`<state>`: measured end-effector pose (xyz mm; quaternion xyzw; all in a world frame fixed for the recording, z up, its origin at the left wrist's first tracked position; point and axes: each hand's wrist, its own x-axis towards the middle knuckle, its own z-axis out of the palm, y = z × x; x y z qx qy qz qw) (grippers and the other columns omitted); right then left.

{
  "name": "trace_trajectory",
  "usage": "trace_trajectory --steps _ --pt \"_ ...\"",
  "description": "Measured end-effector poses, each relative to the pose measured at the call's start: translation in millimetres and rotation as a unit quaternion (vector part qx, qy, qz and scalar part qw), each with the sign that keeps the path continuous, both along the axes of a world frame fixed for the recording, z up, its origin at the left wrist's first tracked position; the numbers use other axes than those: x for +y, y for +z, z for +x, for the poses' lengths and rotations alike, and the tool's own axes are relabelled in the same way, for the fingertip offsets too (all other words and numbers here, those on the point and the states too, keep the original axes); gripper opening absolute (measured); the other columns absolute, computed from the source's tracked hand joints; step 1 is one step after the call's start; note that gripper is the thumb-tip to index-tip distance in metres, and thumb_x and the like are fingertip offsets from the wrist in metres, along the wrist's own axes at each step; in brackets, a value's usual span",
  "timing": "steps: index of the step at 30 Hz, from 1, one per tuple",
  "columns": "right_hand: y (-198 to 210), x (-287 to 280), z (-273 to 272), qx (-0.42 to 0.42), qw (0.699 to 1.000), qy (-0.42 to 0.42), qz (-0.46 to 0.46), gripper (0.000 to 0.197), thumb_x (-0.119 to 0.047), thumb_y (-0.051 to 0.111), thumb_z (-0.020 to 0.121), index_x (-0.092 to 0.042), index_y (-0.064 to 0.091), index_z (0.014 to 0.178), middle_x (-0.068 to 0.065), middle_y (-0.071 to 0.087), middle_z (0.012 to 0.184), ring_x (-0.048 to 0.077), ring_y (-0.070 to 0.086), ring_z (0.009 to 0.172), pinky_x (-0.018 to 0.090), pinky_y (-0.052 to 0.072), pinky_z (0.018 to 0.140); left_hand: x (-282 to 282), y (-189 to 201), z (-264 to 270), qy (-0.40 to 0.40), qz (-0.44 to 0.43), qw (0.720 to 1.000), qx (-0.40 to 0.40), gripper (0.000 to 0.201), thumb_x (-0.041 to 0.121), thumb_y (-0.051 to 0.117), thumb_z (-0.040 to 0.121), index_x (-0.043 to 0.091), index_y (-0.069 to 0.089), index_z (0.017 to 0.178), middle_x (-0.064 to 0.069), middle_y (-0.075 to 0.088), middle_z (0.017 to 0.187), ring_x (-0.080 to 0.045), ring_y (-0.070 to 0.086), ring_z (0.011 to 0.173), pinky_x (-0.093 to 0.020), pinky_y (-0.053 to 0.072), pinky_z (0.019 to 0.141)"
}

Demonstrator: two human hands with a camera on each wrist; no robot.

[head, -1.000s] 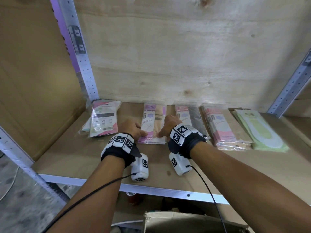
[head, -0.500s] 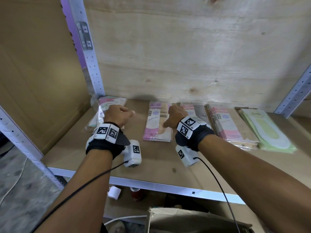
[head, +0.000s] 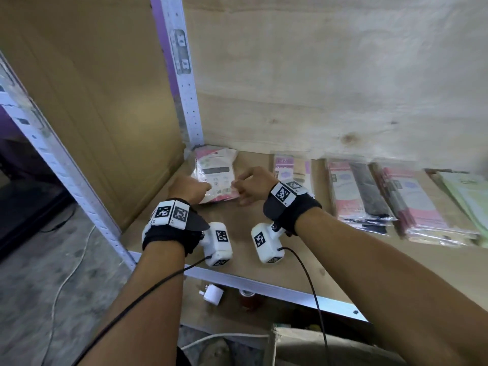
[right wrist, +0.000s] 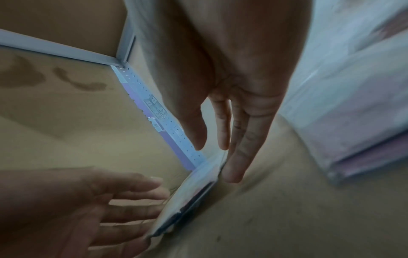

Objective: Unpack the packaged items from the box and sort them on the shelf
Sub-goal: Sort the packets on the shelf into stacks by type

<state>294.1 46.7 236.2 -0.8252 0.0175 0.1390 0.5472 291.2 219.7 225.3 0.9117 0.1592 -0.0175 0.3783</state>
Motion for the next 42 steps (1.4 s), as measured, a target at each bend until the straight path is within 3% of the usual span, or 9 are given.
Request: trace_trajectory --steps 6,11,16,19,22,26,35,39,42 --pt "-0.3 -4.2 -0.4 0.027 0.998 -0.014 0.05 0.017 0.003 0.067 0.089 0.011 0.06 0.103 0.024 0.058 0.086 0.022 0.052 0.056 0.03 0.047 0.055 -5.0 -2.7 1.3 0.039 -0.167 0.983 0.068 0.015 0.022 0.063 0.092 0.007 0.062 0.086 -0.011 0.065 0.079 -0.024 0.061 0.069 -0.031 0.046 0.061" --pt "14.9 -33.4 -12.8 0.008 0.998 0.01 0.065 0.013 0.003 0.067 0.089 -0.004 0.06 0.08 0.016 0.059 0.074 0.02 0.053 0.057 0.024 0.049 0.052 -8.1 2.2 -7.5 0.042 -0.291 0.95 0.106 0.022 0.015 0.054 0.096 0.011 0.05 0.075 -0.007 0.048 0.068 -0.016 0.049 0.052 -0.023 0.041 0.047" --pt "27.0 -65.2 -42.4 -0.101 0.994 0.025 0.018 0.017 0.003 0.069 0.087 0.005 0.067 0.104 0.014 0.065 0.081 0.023 0.057 0.059 0.032 0.054 0.06 -19.1 21.1 -12.2 0.004 -0.429 0.901 0.056 0.052 0.061 0.061 0.088 0.011 0.057 0.101 -0.01 0.059 0.087 -0.026 0.061 0.083 -0.041 0.059 0.088" --pt "40.7 -84.2 -59.3 -0.192 0.981 0.031 0.002 0.024 0.006 0.071 0.082 0.004 0.071 0.106 0.012 0.065 0.078 0.022 0.058 0.064 0.036 0.055 0.068 -31.1 33.1 -16.3 -0.068 -0.515 0.852 0.065 0.069 0.075 0.067 0.072 0.01 0.058 0.093 -0.012 0.063 0.074 -0.028 0.062 0.078 -0.041 0.057 0.082" --pt "53.7 -103.2 -76.6 -0.299 0.946 0.06 -0.111 0.034 0.002 0.077 0.077 -0.009 0.076 0.109 0.006 0.067 0.087 0.006 0.055 0.069 0.015 0.047 0.07 -48.4 42.7 -21.5 -0.06 -0.576 0.815 0.027 0.081 0.066 0.074 0.072 -0.003 0.062 0.115 -0.021 0.072 0.109 -0.033 0.072 0.103 -0.044 0.06 0.085" --pt "63.5 -133.8 -98.9 -0.339 0.919 0.079 -0.187 0.04 -0.008 0.085 0.072 -0.012 0.076 0.11 0.0 0.06 0.09 0.016 0.059 0.083 0.022 0.049 0.077 -76.9 46.4 -26.4 -0.053 -0.606 0.793 -0.037 0.042 0.032 0.068 0.091 0.003 0.057 0.12 -0.021 0.07 0.119 -0.023 0.074 0.1 -0.029 0.062 0.073" --pt "51.2 -229.8 -120.2 -0.249 0.95 -0.076 -0.17 0.032 -0.031 0.075 0.085 -0.023 0.067 0.115 -0.003 0.059 0.105 0.007 0.057 0.094 0.023 0.046 0.083 -148.6 29.1 -43.6 -0.164 -0.537 0.826 0.044 0.019 0.024 0.065 0.093 0.007 0.063 0.102 -0.016 0.074 0.106 -0.02 0.076 0.088 -0.035 0.063 0.075" --pt "38.4 -258.4 -127.4 -0.102 0.994 -0.046 -0.008 0.035 -0.022 0.07 0.092 -0.013 0.063 0.125 0.003 0.069 0.108 0.015 0.066 0.1 0.028 0.05 0.095 -184.3 20.0 -49.2 -0.227 -0.523 0.818 0.082 0.03 0.026 0.071 0.083 0.007 0.063 0.105 -0.017 0.075 0.106 -0.023 0.075 0.093 -0.028 0.061 0.071" --pt "29.3 -272.2 -138.1 -0.037 0.995 -0.023 0.086 0.035 -0.016 0.07 0.091 -0.009 0.063 0.125 0.011 0.073 0.111 0.019 0.072 0.094 0.027 0.058 0.077 -205.2 13.5 -50.9 -0.234 -0.522 0.815 0.087 0.033 0.025 0.073 0.082 0.007 0.063 0.108 -0.016 0.075 0.106 -0.023 0.075 0.093 -0.028 0.061 0.071"
